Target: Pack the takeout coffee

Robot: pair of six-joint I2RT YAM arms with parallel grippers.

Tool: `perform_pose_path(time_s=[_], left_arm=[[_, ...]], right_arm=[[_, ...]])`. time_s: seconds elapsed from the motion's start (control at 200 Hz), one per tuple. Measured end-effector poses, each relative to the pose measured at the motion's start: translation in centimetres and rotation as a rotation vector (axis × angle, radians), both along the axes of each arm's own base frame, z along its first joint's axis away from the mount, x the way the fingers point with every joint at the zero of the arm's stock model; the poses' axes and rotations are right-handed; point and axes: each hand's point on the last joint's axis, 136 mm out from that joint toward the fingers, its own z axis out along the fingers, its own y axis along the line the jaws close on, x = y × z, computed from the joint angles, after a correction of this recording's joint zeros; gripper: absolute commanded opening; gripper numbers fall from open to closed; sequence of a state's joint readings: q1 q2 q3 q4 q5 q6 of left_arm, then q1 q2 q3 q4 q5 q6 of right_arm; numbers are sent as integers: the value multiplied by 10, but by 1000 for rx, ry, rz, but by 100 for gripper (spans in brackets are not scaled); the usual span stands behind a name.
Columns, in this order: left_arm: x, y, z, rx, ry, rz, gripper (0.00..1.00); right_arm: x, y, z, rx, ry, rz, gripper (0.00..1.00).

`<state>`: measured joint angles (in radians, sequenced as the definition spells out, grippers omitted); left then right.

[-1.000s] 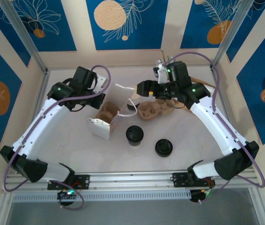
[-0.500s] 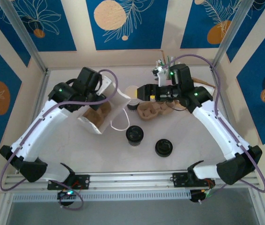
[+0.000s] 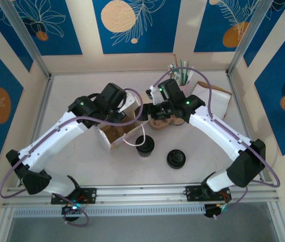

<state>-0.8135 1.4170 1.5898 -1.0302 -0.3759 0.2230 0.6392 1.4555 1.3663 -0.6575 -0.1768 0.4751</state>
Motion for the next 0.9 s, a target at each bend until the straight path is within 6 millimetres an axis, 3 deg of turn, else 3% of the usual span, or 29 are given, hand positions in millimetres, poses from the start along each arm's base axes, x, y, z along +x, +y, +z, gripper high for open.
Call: perform_pose_path(time_s=[0.265,0.41,0.52,0.615,0.775,0.9], left_arm=[[-3,-5,2,-15,-20,-10,0],[-8,-4,10,-53,-27,-10,0],[-14,-2,22,-103,-41,-10,0],[-17,1,35,-142,-83,-7,0],[-29,4,44,-185,-148,-22,0],[-33,2,53,-223,-188,-31,0]], right_arm=[[-14,-9,-30,-120,12,-5,79],[-17,-18,-13,-128,-46,-23,80],[-21,-24,8,-97,-108,-31,70],[-23,-24,14,-90,-138,-29,66],[-41,-16,-19,-177,-134,17,58],[-48,-12,-43,-264,-137,37,57]])
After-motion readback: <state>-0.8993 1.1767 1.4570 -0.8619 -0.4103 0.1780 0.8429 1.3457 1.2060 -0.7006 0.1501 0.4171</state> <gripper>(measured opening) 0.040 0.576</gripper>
